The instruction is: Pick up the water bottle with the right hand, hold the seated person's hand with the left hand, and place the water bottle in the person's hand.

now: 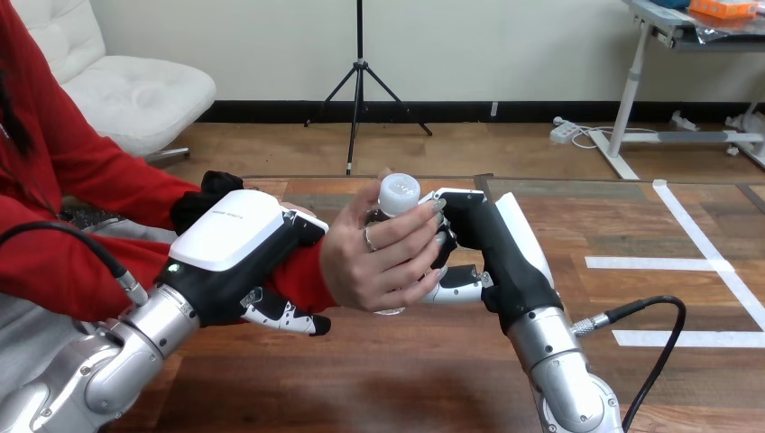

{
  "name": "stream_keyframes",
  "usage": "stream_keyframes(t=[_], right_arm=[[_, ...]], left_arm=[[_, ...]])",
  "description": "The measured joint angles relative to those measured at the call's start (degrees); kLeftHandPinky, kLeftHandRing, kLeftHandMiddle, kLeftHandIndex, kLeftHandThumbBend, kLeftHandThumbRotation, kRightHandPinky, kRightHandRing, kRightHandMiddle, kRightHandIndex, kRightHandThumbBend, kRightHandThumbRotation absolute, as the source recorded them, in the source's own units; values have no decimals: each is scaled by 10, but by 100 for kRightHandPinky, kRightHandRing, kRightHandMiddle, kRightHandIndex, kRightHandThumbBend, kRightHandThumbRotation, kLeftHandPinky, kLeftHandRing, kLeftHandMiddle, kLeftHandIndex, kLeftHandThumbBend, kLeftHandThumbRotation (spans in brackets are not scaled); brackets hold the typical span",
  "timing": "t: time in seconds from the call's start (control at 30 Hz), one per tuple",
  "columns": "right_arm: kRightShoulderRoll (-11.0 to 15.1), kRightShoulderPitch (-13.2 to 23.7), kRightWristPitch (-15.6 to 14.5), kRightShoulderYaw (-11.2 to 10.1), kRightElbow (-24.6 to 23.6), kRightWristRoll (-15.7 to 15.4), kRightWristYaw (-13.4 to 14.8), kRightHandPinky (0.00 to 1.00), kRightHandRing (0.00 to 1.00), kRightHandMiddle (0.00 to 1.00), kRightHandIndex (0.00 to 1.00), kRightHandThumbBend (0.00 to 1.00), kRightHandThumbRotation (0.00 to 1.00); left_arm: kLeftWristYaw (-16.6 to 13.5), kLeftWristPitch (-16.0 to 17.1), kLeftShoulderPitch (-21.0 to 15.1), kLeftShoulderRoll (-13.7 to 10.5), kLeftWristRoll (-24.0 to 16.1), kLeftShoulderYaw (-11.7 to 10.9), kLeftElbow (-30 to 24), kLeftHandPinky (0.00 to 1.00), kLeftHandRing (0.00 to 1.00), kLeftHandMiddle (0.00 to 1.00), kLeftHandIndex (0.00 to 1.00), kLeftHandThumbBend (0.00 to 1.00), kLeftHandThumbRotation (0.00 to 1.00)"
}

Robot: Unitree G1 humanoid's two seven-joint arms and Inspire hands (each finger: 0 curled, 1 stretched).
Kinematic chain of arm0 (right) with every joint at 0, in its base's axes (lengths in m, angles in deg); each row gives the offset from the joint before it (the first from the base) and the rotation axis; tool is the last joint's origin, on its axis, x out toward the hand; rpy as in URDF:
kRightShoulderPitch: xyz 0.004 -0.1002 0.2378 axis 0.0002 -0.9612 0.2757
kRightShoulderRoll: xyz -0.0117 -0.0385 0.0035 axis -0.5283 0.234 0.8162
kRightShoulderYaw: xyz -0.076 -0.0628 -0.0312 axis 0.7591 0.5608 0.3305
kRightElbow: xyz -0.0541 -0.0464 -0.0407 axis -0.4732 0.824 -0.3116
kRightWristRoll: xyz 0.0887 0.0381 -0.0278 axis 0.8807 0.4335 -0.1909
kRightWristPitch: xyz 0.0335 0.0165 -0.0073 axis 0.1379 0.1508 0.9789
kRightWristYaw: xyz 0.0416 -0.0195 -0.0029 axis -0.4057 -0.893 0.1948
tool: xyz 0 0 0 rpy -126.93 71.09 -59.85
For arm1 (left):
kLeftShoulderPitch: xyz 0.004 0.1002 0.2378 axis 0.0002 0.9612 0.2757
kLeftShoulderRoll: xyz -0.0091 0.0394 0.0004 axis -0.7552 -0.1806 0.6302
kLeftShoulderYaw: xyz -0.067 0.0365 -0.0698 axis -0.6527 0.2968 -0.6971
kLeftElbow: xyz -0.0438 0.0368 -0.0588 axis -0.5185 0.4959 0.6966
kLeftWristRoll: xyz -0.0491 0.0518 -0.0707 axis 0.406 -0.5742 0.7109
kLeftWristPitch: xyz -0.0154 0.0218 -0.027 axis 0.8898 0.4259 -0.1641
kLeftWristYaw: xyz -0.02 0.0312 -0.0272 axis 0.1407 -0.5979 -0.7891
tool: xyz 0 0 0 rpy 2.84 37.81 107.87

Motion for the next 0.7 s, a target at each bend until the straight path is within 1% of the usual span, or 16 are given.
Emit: stream_keyframes(t=[0.2, 0.7], right_arm=[[1, 0, -7, 0, -7, 0, 0, 31, 37, 44, 43, 85, 0], [5, 0, -10, 0, -19, 0, -1, 31, 37, 44, 43, 85, 0]], left_arm=[[0, 2, 0, 2, 0, -3, 0, 29, 32, 38, 39, 75, 0], [2, 7, -2, 7, 1, -8, 0, 29, 33, 38, 39, 75, 0]])
